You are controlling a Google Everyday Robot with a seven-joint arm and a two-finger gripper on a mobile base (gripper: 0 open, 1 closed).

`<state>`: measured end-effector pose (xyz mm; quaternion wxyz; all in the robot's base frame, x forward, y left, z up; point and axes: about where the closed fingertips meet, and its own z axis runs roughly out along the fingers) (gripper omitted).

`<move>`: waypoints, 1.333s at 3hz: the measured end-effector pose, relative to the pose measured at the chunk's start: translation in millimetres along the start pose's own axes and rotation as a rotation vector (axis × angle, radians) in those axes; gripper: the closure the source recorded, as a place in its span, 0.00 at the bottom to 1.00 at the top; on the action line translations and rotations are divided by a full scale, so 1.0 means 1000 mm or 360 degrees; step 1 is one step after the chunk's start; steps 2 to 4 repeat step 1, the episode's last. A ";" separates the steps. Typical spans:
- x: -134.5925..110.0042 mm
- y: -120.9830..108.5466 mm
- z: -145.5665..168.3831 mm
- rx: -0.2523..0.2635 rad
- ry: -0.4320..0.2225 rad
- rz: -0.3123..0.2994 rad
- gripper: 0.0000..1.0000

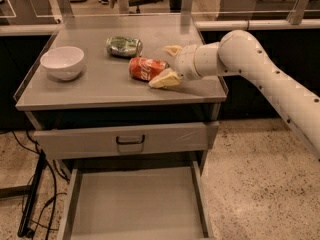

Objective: Pick coke can from middle drawer and place on counter

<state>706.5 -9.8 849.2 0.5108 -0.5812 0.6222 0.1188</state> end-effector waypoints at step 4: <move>0.000 0.000 0.000 0.0000 0.0000 0.0000 0.00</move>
Offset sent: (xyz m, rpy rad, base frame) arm 0.0000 0.0000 0.0000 0.0000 0.0000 0.0000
